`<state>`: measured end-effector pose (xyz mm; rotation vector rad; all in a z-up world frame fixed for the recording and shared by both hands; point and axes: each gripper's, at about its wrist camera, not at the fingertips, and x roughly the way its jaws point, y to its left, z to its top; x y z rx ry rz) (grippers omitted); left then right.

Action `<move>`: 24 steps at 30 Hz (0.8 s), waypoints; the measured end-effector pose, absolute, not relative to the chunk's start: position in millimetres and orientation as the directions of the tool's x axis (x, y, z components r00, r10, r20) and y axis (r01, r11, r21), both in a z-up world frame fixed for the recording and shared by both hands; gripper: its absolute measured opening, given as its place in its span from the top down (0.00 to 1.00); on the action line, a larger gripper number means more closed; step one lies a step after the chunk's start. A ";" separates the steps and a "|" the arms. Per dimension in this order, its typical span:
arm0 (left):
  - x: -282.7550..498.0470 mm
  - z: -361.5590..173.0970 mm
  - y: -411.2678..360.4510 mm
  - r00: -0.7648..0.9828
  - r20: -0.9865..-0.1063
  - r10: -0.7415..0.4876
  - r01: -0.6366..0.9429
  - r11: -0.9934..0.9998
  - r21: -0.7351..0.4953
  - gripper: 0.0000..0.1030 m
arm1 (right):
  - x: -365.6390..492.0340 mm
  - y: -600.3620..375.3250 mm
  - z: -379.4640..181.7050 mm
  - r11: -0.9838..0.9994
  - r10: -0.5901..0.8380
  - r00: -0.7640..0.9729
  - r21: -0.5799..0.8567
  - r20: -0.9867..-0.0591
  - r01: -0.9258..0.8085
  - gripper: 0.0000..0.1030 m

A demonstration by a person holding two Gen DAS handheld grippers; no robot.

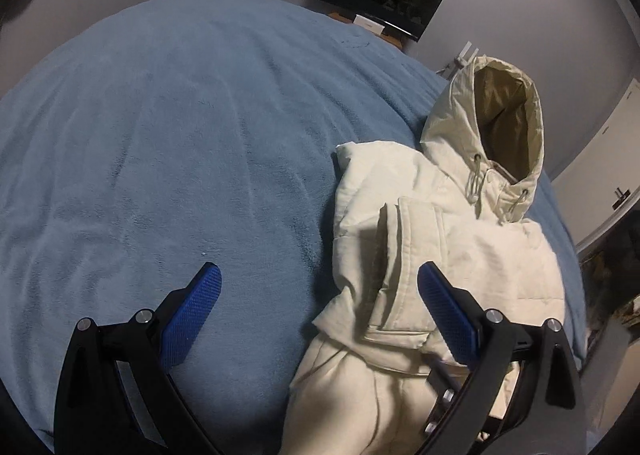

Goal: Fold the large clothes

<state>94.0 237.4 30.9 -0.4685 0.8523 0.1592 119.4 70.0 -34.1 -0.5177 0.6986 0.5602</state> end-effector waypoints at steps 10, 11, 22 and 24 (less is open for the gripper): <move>99.8 29.2 219.1 0.650 -0.757 -0.071 -0.262 0.913 -0.311 0.08 | 119.2 -20.3 16.9 0.882 0.326 0.720 -0.078 -0.613 -0.466 0.87; 100.5 28.4 216.2 0.648 -0.758 -0.074 -0.254 0.917 -0.307 0.08 | 120.4 -32.3 22.1 0.892 0.323 0.723 -0.059 -0.610 -0.448 0.87; 114.9 14.2 166.4 0.594 -0.802 -0.055 -0.120 0.980 -0.156 0.08 | 119.5 -142.8 39.2 0.961 0.227 0.773 0.006 -0.592 -0.278 0.89; 118.0 7.5 159.1 0.573 -0.818 -0.053 -0.102 0.986 -0.135 0.08 | 123.0 -158.4 28.9 0.969 0.215 0.753 0.036 -0.622 -0.246 0.89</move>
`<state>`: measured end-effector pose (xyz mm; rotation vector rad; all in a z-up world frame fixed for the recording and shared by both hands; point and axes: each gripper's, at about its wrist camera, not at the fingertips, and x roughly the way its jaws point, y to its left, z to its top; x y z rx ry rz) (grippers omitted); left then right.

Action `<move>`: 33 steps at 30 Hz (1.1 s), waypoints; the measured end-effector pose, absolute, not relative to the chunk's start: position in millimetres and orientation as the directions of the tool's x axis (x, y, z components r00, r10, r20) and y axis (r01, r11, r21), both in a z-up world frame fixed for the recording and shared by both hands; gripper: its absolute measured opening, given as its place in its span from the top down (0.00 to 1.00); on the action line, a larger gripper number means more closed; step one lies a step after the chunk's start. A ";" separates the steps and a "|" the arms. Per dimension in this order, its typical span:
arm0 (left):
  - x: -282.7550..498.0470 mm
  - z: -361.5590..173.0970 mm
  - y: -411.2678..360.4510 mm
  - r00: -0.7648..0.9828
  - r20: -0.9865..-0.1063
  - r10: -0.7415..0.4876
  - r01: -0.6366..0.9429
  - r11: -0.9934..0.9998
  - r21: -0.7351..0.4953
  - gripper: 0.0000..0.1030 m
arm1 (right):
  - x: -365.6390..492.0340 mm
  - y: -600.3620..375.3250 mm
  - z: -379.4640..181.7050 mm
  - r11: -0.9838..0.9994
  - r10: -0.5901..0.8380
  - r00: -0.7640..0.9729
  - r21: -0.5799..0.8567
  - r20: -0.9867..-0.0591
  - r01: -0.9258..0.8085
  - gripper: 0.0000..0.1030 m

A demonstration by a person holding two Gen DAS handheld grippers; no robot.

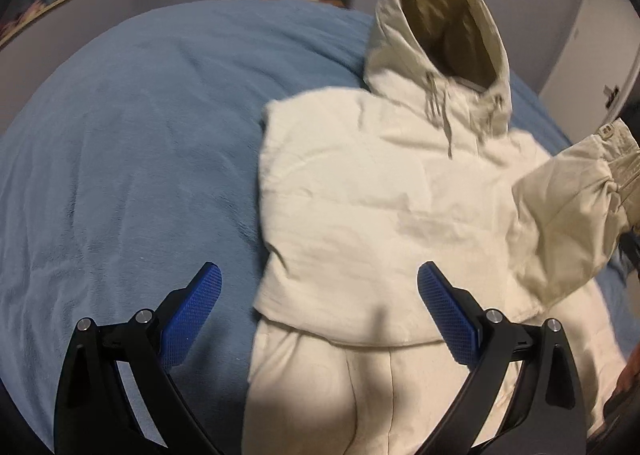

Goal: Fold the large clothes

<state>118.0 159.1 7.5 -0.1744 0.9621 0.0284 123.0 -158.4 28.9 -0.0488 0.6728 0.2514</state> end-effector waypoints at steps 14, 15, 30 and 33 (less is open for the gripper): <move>124.9 -12.0 152.4 0.521 -0.853 -0.036 -0.090 0.991 -0.096 0.08 | 141.4 -229.1 -38.2 0.957 0.289 0.569 0.222 -0.770 -0.185 0.88; 124.7 -11.9 151.8 0.522 -0.852 -0.035 -0.087 0.992 -0.094 0.08 | 142.8 -230.9 -38.9 0.953 0.303 0.556 0.235 -0.774 -0.193 0.86; 123.0 -12.4 147.0 0.523 -0.852 -0.030 -0.073 0.994 -0.080 0.08 | 159.7 -275.2 -50.4 0.911 0.372 0.533 0.409 -0.759 -0.054 0.37; 123.2 -15.9 146.4 0.512 -0.859 -0.029 -0.069 0.995 -0.075 0.08 | 170.4 -272.2 -54.7 0.898 0.399 0.513 0.437 -0.760 -0.051 0.36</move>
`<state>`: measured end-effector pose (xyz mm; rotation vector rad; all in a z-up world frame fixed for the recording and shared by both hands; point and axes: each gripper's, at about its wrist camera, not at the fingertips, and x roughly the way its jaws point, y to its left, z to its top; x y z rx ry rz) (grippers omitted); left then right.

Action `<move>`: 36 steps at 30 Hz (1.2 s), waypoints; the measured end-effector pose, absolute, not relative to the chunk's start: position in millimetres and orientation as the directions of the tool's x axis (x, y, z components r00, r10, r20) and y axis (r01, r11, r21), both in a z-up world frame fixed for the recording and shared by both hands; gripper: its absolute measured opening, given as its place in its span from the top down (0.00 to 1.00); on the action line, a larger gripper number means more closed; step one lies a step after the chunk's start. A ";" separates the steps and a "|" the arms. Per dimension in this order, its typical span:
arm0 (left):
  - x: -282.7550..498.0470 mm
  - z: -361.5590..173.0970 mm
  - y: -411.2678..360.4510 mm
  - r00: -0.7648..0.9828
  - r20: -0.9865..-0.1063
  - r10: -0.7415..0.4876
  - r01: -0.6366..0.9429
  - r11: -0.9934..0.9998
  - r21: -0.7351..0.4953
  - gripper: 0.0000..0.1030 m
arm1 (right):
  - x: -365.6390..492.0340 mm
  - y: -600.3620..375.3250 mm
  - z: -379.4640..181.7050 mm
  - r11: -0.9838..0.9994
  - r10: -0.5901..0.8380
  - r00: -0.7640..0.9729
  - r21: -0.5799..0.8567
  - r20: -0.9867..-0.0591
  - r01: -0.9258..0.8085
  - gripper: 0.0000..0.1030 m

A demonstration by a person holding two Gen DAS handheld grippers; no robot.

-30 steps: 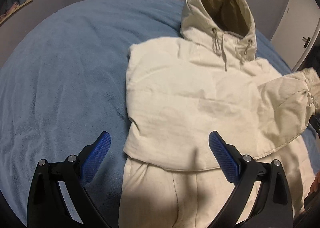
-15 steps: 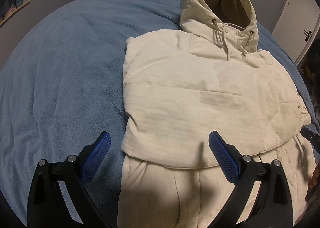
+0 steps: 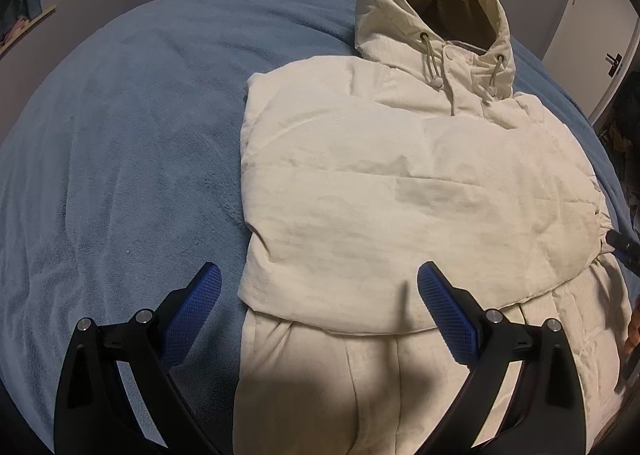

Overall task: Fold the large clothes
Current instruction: 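Lay the sleeve across the jacket front and adjust it with the right tool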

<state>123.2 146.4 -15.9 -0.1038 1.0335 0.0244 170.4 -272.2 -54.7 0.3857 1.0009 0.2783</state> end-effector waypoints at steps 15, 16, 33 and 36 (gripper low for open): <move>124.2 -30.5 147.4 0.490 -0.872 -0.015 -0.076 0.995 -0.059 0.08 | 136.8 -278.4 -3.9 0.982 0.173 0.694 0.178 -0.699 -0.065 0.90; 123.9 -30.2 146.7 0.491 -0.871 -0.014 -0.072 0.996 -0.056 0.08 | 138.7 -281.3 -6.8 0.981 0.174 0.679 0.184 -0.714 -0.057 0.90; 127.0 -35.1 144.4 0.483 -0.876 0.004 -0.051 0.998 -0.023 0.08 | 153.1 -281.2 -56.1 0.992 0.121 0.571 0.125 -0.812 -0.031 0.86; 124.8 -25.2 141.2 0.526 -0.851 0.005 -0.039 0.999 -0.019 0.08 | 149.3 -279.4 -40.8 0.997 0.074 0.611 0.071 -0.788 -0.029 0.80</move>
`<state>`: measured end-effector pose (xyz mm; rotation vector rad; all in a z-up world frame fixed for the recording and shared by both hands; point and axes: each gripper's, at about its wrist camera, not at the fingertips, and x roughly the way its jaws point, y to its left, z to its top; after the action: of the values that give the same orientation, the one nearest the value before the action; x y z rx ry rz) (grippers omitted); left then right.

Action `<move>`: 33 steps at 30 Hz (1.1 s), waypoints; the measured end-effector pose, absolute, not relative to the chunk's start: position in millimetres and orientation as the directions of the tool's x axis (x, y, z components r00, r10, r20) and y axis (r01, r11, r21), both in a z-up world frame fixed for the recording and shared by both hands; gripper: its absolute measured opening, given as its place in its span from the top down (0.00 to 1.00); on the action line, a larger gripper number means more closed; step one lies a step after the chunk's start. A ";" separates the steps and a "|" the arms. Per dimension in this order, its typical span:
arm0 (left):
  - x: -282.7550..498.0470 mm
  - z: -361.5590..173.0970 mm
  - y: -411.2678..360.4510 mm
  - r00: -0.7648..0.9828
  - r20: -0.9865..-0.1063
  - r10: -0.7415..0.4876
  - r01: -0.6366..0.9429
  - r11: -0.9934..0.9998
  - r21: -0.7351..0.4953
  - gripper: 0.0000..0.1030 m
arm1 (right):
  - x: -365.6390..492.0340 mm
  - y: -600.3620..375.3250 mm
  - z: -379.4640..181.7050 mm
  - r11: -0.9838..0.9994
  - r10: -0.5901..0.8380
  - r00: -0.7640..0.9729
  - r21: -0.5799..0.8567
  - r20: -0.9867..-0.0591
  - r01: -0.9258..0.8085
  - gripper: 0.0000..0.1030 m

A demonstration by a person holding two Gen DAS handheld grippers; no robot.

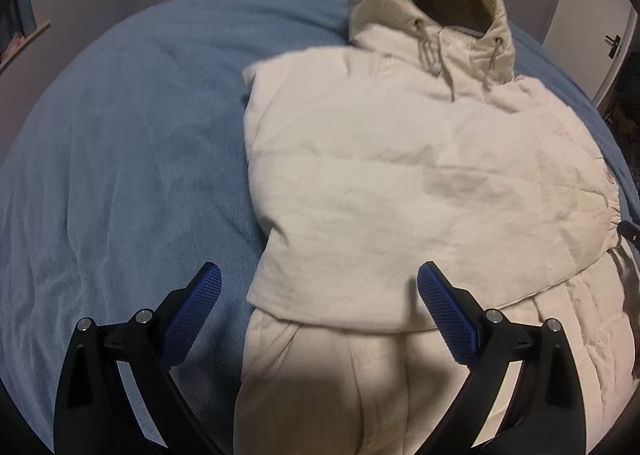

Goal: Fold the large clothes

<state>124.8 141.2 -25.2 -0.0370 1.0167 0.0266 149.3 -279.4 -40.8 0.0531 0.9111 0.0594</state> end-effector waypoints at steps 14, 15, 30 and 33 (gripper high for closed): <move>179.9 7.0 94.4 0.612 -0.775 -0.157 0.105 0.988 -0.117 0.06 | 196.0 -235.0 -17.7 0.982 0.167 0.637 0.073 -0.752 -0.172 0.46; 182.0 -3.8 87.9 0.607 -0.780 -0.154 0.118 0.988 -0.104 0.06 | 197.2 -234.2 -21.5 0.982 0.171 0.632 0.076 -0.756 -0.176 0.46; 190.9 -72.7 84.1 0.527 -0.837 -0.148 0.192 0.980 -0.053 0.05 | 213.0 -232.3 -81.4 0.977 0.193 0.603 0.093 -0.774 -0.192 0.43; 190.6 -73.7 82.9 0.529 -0.837 -0.142 0.192 0.980 -0.045 0.05 | 210.5 -231.9 -83.6 0.977 0.188 0.612 0.085 -0.768 -0.193 0.42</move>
<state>190.6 82.9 -73.7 0.0552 0.9939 -0.1997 210.5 -231.9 -83.6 -0.0069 0.8855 0.2197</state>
